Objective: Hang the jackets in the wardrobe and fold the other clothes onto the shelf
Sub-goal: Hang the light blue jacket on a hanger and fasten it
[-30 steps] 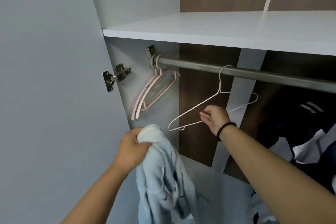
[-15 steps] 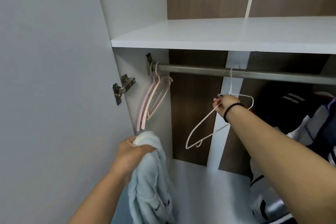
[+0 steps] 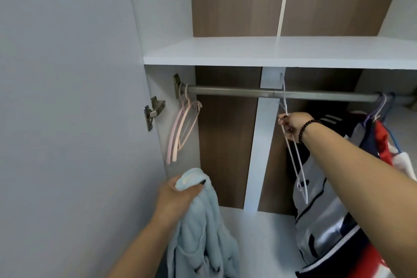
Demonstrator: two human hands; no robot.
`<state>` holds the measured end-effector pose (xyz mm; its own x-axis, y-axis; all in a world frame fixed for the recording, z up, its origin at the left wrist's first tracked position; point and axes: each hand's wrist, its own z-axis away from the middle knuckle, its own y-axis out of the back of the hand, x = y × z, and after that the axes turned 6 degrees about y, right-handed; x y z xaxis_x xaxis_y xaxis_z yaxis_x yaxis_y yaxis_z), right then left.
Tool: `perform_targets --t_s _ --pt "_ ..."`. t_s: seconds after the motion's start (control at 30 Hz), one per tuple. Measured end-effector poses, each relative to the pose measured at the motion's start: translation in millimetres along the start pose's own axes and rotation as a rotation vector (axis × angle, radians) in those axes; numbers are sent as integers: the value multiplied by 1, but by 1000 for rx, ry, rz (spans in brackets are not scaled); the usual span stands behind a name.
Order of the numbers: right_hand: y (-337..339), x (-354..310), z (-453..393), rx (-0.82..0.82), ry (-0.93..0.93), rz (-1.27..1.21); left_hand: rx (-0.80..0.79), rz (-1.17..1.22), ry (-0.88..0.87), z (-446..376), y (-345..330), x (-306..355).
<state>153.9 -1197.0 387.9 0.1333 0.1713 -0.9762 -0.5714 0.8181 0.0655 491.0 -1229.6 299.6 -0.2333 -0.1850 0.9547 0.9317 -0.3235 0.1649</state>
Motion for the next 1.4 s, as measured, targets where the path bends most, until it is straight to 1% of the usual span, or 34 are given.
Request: perform_targets --t_s 0.13,0.27,0.33,0.43,0.5,0.57,0.63,0.77,0.83,0.93,1.07,1.17,1.3,1.4 --pt "1 32 27 -62 25 44 33 -8 -68 7 1 8" --pt "15 58 64 -106 131 216 57 -102 -162 13 -6 14" --pt "30 64 86 -115 222 346 55 -224 -212 15 -14 16" --pt "62 66 124 -125 421 658 19 -394 -238 15 -27 17" --pt "86 72 146 -141 526 722 20 -480 -249 15 -38 16" --pt "109 77 164 -193 582 758 44 -483 -240 19 -50 14" --pt "129 83 181 -257 575 754 91 -466 -212 26 -60 11" --pt "164 95 208 -354 473 588 186 -475 -148 42 -71 -1" --pt "178 100 218 -363 495 574 256 -471 -133 50 -70 -8" --pt "194 107 232 -404 560 567 312 -410 -147 66 -64 -16" --pt "200 115 246 -464 614 602 314 -401 -195 89 -63 -18" --pt "196 120 252 -503 668 633 295 -444 -260 110 -71 -10" --pt "191 120 253 -551 623 580 259 -471 -378 141 -81 6" --pt "181 120 252 -576 594 604 229 -480 -477 170 -90 21"
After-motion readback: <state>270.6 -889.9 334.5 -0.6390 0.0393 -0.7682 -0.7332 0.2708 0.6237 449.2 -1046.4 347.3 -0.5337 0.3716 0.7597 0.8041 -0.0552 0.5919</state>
